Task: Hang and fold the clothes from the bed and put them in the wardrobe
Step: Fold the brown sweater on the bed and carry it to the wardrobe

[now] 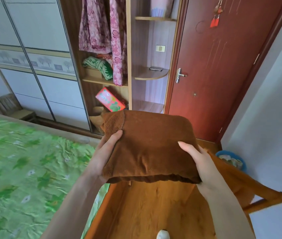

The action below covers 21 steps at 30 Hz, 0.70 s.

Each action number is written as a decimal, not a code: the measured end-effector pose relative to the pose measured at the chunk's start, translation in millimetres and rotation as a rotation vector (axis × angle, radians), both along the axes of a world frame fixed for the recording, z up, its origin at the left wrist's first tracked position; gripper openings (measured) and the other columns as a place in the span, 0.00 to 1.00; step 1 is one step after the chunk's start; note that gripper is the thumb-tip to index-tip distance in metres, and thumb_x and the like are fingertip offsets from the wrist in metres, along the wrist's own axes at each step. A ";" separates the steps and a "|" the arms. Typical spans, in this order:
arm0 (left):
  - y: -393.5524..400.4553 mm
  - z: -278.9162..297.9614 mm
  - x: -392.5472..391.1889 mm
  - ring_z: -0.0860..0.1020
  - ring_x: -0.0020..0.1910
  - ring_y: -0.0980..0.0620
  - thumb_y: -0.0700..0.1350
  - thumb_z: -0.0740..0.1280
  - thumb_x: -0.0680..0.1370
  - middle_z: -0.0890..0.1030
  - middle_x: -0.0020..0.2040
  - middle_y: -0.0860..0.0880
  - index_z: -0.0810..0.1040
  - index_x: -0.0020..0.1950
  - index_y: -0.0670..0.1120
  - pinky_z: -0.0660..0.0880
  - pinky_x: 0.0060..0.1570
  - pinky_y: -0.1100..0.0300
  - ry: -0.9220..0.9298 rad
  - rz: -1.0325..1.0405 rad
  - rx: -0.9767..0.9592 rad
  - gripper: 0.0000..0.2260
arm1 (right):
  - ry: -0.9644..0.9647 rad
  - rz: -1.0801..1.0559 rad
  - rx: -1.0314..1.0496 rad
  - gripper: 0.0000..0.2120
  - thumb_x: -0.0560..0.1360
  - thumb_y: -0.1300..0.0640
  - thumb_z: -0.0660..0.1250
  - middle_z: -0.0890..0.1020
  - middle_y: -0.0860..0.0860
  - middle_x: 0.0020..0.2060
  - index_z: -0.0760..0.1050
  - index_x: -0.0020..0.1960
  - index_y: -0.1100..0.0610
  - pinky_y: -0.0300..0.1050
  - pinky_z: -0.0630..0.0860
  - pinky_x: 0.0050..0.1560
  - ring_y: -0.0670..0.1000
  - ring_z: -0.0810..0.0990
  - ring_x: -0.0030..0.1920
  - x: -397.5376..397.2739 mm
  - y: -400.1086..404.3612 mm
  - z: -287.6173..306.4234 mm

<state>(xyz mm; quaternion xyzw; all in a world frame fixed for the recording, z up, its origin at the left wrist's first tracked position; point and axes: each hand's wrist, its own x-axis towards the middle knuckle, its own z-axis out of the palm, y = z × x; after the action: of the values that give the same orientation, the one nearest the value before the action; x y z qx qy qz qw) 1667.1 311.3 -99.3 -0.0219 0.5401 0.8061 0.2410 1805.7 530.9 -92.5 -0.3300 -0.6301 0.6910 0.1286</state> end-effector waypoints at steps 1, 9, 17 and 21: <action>13.2 -2.5 -17.2 0.89 0.48 0.43 0.55 0.80 0.72 0.89 0.50 0.47 0.82 0.61 0.55 0.84 0.36 0.54 -0.004 0.005 -0.001 0.20 | 0.000 0.011 0.016 0.43 0.62 0.31 0.72 0.81 0.44 0.60 0.72 0.74 0.43 0.37 0.80 0.35 0.50 0.82 0.55 -16.7 14.4 -1.2; 127.3 3.0 -151.4 0.88 0.53 0.45 0.54 0.80 0.73 0.88 0.57 0.48 0.80 0.68 0.53 0.86 0.47 0.52 0.075 0.050 -0.027 0.25 | 0.076 0.177 0.083 0.51 0.57 0.33 0.79 0.80 0.46 0.67 0.69 0.77 0.42 0.59 0.80 0.66 0.55 0.81 0.64 -160.8 141.4 11.3; 191.1 9.1 -261.7 0.86 0.58 0.41 0.54 0.81 0.72 0.85 0.64 0.47 0.74 0.74 0.52 0.85 0.55 0.48 0.121 0.107 0.009 0.33 | 0.063 0.270 0.015 0.46 0.58 0.37 0.78 0.82 0.47 0.63 0.72 0.74 0.45 0.46 0.81 0.47 0.54 0.82 0.59 -301.3 225.2 15.6; 199.7 4.9 -312.8 0.86 0.59 0.42 0.52 0.79 0.74 0.86 0.63 0.47 0.76 0.73 0.51 0.85 0.51 0.52 0.105 0.197 0.049 0.29 | 0.054 0.353 0.007 0.47 0.54 0.35 0.78 0.82 0.47 0.61 0.73 0.72 0.44 0.49 0.83 0.50 0.55 0.83 0.59 -369.9 239.7 14.8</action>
<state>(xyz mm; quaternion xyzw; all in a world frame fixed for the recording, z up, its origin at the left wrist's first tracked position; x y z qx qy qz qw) 1354.2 511.0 -94.4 -0.0268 0.5275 0.8387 0.1327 1435.7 770.6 -77.7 -0.1952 -0.6768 0.7094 0.0233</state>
